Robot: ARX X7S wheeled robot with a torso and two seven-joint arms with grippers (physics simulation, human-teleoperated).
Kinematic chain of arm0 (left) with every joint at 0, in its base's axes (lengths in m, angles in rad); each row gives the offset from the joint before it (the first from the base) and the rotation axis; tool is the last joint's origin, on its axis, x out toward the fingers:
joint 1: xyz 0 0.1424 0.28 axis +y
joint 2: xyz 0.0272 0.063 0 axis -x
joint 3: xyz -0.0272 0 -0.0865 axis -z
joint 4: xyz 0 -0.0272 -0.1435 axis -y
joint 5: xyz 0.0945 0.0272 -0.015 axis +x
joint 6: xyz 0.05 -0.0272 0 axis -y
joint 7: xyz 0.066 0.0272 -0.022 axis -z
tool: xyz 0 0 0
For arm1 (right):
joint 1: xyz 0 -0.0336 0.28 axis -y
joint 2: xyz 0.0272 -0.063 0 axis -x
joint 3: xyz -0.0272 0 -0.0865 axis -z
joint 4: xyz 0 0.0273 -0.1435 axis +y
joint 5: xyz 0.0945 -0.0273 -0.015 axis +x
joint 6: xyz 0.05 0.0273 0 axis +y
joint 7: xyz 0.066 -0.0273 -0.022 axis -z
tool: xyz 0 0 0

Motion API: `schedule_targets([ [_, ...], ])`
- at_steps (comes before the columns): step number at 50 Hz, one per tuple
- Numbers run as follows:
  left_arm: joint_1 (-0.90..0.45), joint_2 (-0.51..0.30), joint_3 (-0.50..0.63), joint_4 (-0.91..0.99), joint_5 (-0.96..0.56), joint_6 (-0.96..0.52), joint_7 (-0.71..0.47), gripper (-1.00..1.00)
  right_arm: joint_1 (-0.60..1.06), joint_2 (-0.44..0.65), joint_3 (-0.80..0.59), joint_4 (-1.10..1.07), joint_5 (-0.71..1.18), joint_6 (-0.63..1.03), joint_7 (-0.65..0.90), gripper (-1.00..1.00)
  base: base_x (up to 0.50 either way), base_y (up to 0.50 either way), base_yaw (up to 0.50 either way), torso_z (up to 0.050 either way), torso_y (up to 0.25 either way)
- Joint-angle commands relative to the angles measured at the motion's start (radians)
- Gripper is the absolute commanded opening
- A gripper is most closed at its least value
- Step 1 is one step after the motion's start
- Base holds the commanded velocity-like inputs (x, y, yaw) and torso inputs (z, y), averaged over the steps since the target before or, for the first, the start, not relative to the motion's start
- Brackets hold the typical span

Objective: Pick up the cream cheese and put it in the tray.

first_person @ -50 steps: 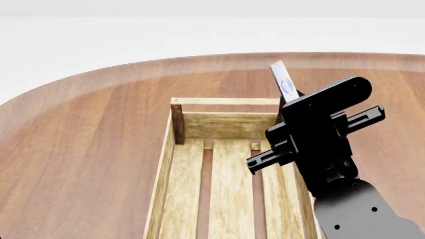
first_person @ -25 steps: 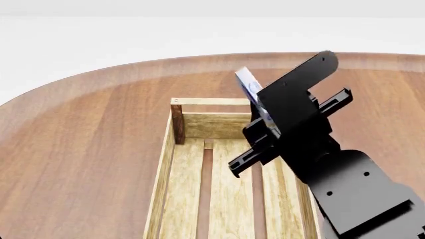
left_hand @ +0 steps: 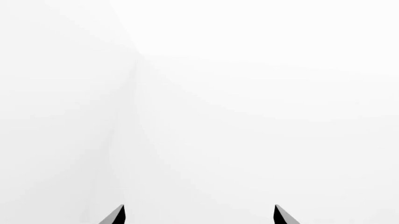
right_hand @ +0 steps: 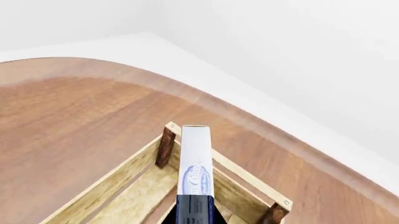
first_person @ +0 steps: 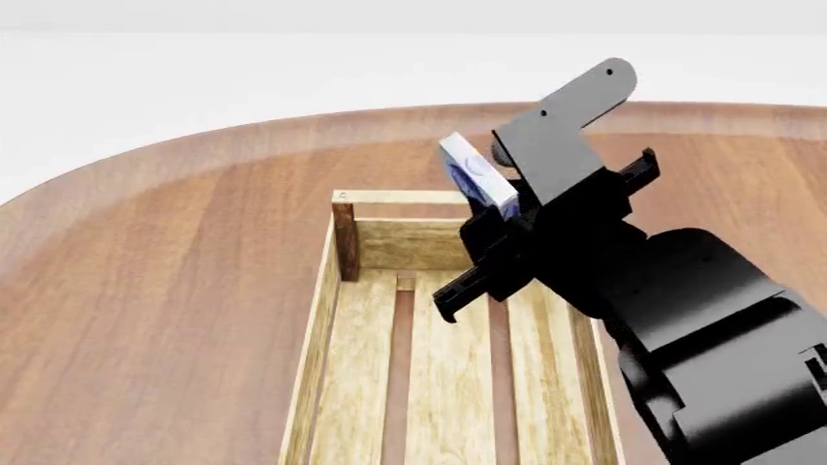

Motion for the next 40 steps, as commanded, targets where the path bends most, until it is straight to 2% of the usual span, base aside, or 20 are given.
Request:
schedule_targets([
  [1,0.002,0.000,0.000,0.003,0.001,0.000,0.000,1.00,0.049,-0.041,0.009,0.083,0.007,0.004,-0.044,-1.00,0.00,0.00,0.00,0.000,0.000],
  [21,-0.003,0.001,0.004,-0.006,0.005,0.002,0.001,1.00,0.070,-0.086,0.036,0.166,0.060,0.005,-0.094,-1.00,0.00,0.00,0.00,0.000,0.001],
  [40,-0.002,0.000,0.003,-0.003,0.005,0.000,0.000,1.00,0.091,-0.094,0.153,0.210,0.204,0.100,-0.117,-1.00,0.00,0.00,0.00,0.001,0.001],
])
